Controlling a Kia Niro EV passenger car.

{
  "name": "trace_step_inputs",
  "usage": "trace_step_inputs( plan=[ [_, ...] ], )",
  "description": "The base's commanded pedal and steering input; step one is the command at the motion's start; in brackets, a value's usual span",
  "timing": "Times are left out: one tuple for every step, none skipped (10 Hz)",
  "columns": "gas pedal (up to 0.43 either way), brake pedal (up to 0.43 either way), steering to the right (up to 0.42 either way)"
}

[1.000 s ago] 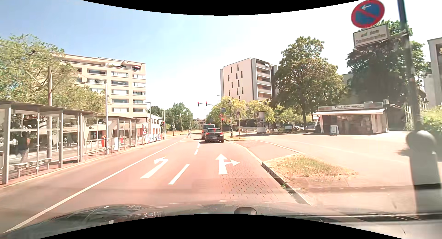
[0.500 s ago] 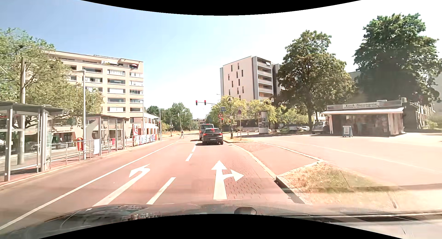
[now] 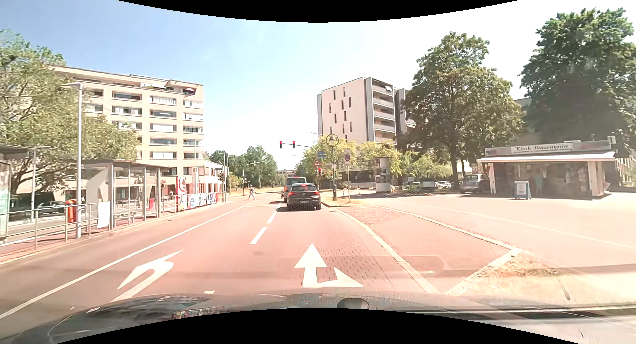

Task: Follow the waypoints while adhering to traffic rules and regulations

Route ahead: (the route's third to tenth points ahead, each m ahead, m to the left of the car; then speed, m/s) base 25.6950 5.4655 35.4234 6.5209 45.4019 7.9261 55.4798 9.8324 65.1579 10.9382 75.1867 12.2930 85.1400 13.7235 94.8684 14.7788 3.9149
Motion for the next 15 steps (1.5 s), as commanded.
trace_step_inputs(
  plan=[
    [0.0, 0.116, -0.002],
    [0.0, 0.122, -0.002],
    [0.0, 0.116, -0.002],
    [0.0, 0.116, -0.003],
    [0.0, 0.116, -0.007],
    [0.0, 0.116, -0.009],
    [0.0, 0.116, -0.01],
    [0.0, 0.116, -0.01],
    [0.0, 0.122, -0.011],
    [0.0, 0.122, -0.013],
    [0.0, 0.122, -0.018],
    [0.0, 0.128, -0.024],
    [0.0, 0.122, -0.033],
    [0.0, 0.128, -0.038],
    [0.0, 0.128, -0.039]
  ],
)
